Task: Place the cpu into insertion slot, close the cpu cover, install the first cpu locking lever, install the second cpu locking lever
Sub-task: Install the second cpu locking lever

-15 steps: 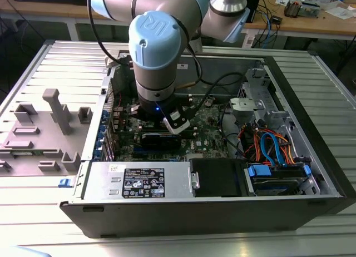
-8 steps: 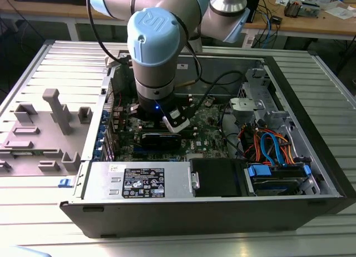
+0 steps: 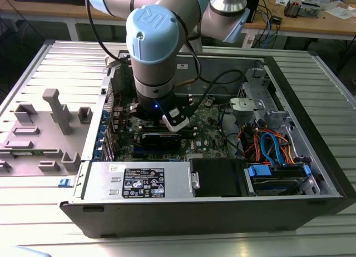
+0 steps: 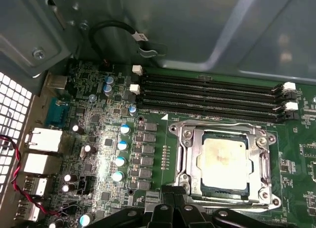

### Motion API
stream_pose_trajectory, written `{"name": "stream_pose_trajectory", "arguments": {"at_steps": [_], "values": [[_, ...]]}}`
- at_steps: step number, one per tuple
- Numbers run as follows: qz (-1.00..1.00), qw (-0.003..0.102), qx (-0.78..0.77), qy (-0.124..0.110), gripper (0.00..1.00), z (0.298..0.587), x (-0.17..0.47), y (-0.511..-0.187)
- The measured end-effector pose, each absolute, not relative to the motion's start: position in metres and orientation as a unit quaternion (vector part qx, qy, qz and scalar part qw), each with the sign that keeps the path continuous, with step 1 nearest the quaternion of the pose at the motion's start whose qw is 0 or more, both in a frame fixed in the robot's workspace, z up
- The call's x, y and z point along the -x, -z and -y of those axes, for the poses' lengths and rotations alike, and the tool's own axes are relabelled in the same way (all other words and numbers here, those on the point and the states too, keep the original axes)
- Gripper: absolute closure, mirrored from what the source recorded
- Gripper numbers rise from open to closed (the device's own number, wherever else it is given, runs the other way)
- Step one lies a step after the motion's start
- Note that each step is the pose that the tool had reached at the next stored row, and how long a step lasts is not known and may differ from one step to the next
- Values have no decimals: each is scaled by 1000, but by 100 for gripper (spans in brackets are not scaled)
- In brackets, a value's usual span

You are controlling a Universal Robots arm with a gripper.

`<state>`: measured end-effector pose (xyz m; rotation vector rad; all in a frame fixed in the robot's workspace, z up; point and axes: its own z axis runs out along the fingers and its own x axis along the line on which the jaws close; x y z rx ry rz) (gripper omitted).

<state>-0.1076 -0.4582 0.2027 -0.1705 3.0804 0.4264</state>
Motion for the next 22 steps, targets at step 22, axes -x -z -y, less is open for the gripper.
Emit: {"name": "stream_pose_trajectory", "arguments": {"at_steps": [22], "values": [[-994, 5, 59, -89, 89, 432, 91, -209]]}}
